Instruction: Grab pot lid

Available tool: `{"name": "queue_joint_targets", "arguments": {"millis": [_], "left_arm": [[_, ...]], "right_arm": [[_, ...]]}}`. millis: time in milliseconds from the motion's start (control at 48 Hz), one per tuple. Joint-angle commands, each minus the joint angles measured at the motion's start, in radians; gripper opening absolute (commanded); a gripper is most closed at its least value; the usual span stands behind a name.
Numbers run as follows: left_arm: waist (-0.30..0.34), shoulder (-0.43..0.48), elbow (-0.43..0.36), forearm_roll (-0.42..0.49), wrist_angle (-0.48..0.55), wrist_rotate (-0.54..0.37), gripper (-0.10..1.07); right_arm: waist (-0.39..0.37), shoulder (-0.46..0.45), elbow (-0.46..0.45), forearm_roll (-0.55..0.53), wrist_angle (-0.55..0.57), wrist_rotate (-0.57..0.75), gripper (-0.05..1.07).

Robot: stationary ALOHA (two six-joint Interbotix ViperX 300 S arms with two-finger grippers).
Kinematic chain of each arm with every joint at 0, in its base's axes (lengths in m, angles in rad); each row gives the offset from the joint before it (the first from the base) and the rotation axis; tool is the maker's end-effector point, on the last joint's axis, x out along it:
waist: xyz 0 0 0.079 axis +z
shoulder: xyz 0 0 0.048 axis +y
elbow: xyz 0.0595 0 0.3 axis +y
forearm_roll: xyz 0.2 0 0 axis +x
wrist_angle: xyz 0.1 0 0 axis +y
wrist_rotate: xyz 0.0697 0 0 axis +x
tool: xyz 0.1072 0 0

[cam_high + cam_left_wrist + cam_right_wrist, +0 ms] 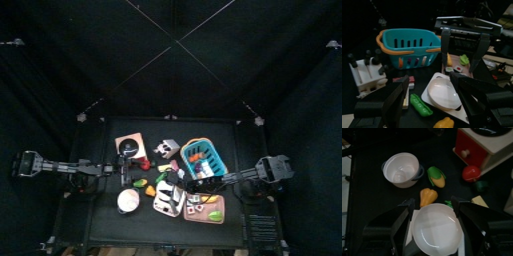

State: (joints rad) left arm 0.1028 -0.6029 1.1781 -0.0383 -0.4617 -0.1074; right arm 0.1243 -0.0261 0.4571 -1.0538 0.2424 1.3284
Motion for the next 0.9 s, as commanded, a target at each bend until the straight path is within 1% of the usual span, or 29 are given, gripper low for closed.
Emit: {"name": "queue_joint_targets", "arguments": {"millis": [0, 62, 125, 208, 292, 417, 542, 625, 708, 771, 875], "left_arm": [[0.020, -0.066, -0.087, -0.032, 0.202, 0.037, 0.98], [0.028, -0.101, -0.121, -0.049, 0.299, 0.057, 0.99], [0.049, -0.135, -0.147, -0.054, 0.379, 0.074, 0.98], [0.086, -0.173, -0.163, -0.054, 0.445, 0.078, 0.98], [0.150, -0.206, -0.164, -0.052, 0.503, 0.078, 0.98], [0.242, -0.230, -0.143, -0.032, 0.577, 0.080, 0.98], [0.308, -0.232, -0.112, 0.021, 0.617, 0.080, 0.99], [0.328, -0.232, -0.092, 0.060, 0.620, 0.080, 0.99], [0.337, -0.232, -0.071, 0.094, 0.617, 0.080, 0.99], [0.345, -0.232, -0.057, 0.107, 0.617, 0.080, 0.99], [0.379, -0.232, -0.044, 0.118, 0.617, 0.078, 0.99]], "right_arm": [[-0.023, -0.078, 0.037, -0.035, -0.002, 0.000, 0.93], [-0.035, -0.100, 0.063, -0.055, -0.002, 0.000, 0.93], [-0.054, -0.124, 0.091, -0.077, -0.002, 0.002, 0.93], [-0.077, -0.155, 0.127, -0.100, -0.002, 0.006, 0.93], [-0.100, -0.186, 0.164, -0.115, -0.006, 0.011, 0.93], [-0.127, -0.210, 0.212, -0.118, -0.008, 0.005, 0.93], [-0.141, -0.224, 0.245, -0.146, -0.011, 0.000, 0.93], [-0.147, -0.236, 0.247, -0.181, -0.011, 0.002, 0.93], [-0.147, -0.253, 0.259, -0.187, -0.012, 0.005, 0.93], [-0.147, -0.261, 0.268, -0.187, -0.011, 0.003, 0.93], [-0.147, -0.268, 0.285, -0.187, -0.012, 0.003, 0.93]]}}
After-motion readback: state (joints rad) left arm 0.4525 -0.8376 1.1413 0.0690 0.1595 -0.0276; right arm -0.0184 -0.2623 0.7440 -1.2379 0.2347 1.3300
